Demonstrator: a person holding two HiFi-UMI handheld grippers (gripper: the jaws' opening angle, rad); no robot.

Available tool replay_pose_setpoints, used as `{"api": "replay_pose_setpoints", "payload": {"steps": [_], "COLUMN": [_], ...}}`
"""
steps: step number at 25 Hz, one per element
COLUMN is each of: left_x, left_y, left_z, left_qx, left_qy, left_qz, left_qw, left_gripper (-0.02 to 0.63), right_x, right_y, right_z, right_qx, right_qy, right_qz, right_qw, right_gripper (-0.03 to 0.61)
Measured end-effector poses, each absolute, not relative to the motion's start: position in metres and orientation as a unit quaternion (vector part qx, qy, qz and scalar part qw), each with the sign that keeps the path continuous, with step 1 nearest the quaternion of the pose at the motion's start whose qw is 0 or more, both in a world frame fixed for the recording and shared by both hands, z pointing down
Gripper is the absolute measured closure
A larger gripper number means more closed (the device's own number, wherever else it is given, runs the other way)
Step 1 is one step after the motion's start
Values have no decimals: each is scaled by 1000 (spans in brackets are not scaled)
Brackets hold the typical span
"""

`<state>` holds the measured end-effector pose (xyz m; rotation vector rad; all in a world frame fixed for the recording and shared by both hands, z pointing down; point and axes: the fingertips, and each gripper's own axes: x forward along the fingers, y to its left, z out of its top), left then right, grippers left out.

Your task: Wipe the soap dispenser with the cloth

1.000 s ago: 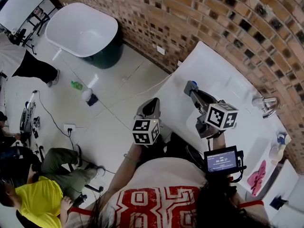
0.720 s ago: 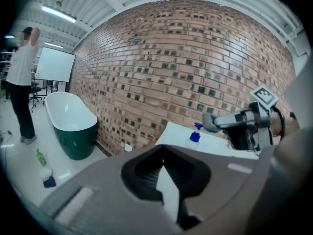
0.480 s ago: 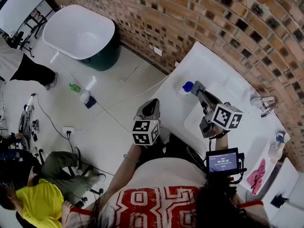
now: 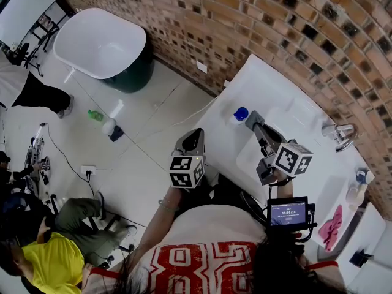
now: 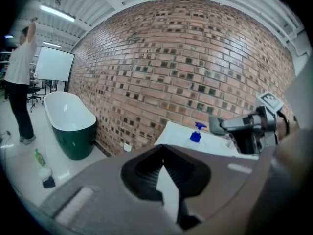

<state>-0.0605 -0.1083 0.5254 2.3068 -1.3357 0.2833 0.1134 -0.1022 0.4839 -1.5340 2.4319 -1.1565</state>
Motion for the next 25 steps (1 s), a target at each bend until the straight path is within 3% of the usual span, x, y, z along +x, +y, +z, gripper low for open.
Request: {"api": "replay_pose_setpoints", "payload": {"steps": [8,12,25], "left_x": [-63,-70,-104], "left_y": [-111,-109,-105], "left_z": [528,530,531], "left_qx": [834,831,814], "left_qy": [-489,-492,-518], "left_qz": [108,111,111], "left_qw": [232,233,235], "left_gripper": [611,611,611], "right_x": [41,16,31], "right_y": [-96,-109,-123], "right_z": [531,560,590], "right_qx": [-455,-474,-540], "right_qy": [790,756,685], "right_qz": [-409,-451,-488], "right_qw": [-22,0,45], "right_gripper": [532,531,532]}}
